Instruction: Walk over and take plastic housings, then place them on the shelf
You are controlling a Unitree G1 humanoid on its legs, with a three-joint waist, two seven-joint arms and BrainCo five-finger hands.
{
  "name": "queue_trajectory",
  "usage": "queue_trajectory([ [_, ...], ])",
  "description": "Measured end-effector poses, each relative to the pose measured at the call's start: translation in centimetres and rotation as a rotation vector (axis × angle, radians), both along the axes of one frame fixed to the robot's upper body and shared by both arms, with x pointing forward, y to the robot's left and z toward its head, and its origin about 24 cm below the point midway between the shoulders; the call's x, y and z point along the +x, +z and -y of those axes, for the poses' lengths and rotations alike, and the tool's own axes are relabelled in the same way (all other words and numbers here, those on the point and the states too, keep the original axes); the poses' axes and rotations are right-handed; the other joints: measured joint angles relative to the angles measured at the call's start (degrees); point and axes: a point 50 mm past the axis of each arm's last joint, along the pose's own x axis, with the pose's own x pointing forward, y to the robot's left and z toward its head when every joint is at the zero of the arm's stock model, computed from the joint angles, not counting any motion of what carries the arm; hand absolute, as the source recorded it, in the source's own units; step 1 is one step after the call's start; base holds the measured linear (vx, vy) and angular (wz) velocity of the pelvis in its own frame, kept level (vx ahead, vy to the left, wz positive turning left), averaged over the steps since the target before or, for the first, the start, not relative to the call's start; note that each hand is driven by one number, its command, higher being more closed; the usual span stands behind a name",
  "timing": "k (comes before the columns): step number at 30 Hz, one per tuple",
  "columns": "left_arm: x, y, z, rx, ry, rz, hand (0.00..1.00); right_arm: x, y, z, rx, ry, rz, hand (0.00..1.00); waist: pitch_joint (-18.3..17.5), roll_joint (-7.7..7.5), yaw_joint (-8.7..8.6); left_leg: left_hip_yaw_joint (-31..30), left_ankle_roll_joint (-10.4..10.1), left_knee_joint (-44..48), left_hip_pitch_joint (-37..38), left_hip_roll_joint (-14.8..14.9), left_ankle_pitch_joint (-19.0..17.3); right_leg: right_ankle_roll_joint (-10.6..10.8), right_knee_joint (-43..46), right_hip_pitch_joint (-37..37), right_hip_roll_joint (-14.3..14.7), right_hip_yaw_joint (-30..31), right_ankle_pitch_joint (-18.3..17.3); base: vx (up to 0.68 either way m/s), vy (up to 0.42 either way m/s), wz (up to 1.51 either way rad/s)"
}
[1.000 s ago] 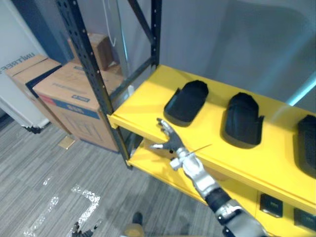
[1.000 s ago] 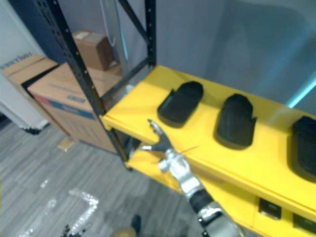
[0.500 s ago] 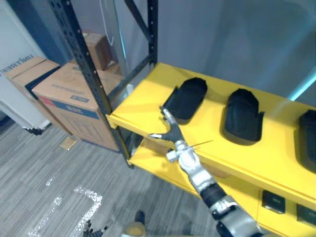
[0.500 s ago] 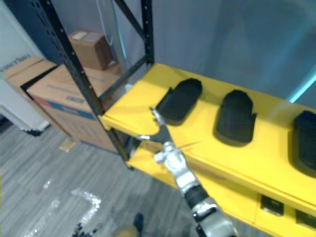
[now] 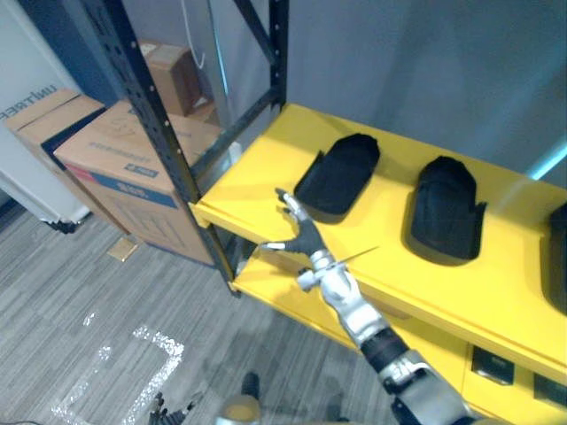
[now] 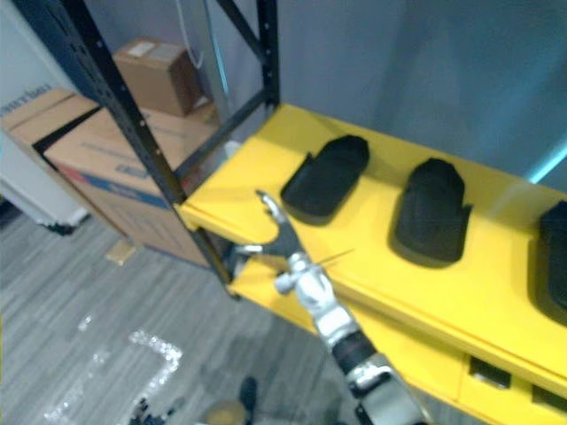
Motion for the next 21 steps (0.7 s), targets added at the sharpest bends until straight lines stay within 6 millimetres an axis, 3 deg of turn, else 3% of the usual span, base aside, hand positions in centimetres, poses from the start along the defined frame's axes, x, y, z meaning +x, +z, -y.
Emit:
queue_trajectory([
  [4,0.2,-0.2,0.4,-0.036,-0.021,-0.005,0.0,0.4,-0.6,0.8,-0.021,-0.029,-0.025,0.0,0.7,0.65,-0.02,-0.1,-0.1,0.3,0.4,0.6,-0.1,0.0,1.7,-0.4,0.2,0.1,0.0,-0.01,-0.005,0.01],
  [8,3.6,0.1,1.2,-0.086,-0.078,0.064,0.0,3.2,4.0,2.4,-0.033,-0.072,0.128,0.0,6.9,2.82,-0.11,-0.4,-0.1,11.0,-6.6,1.9,-4.6,-1.3,6.2,-4.5,0.0,0.6,-0.7,-0.16,0.031,-0.03],
  [11,4.4,0.2,0.9,-0.094,-0.098,0.075,0.0,3.8,5.6,3.1,-0.038,-0.082,0.189,0.0,9.0,4.19,-0.3,-0.4,0.2,14.9,-9.6,2.7,-5.8,-1.8,7.3,-6.3,0.3,0.9,-1.1,-0.2,0.011,-0.1],
  [21,4.5,0.1,1.6,-0.111,-0.165,0.063,0.0,3.8,6.9,3.7,-0.072,-0.082,0.253,0.0,9.5,4.1,-1.36,0.0,0.3,16.0,-11.2,2.9,-5.3,-1.8,8.5,-8.5,0.1,1.6,-1.3,-0.02,0.002,-0.03],
])
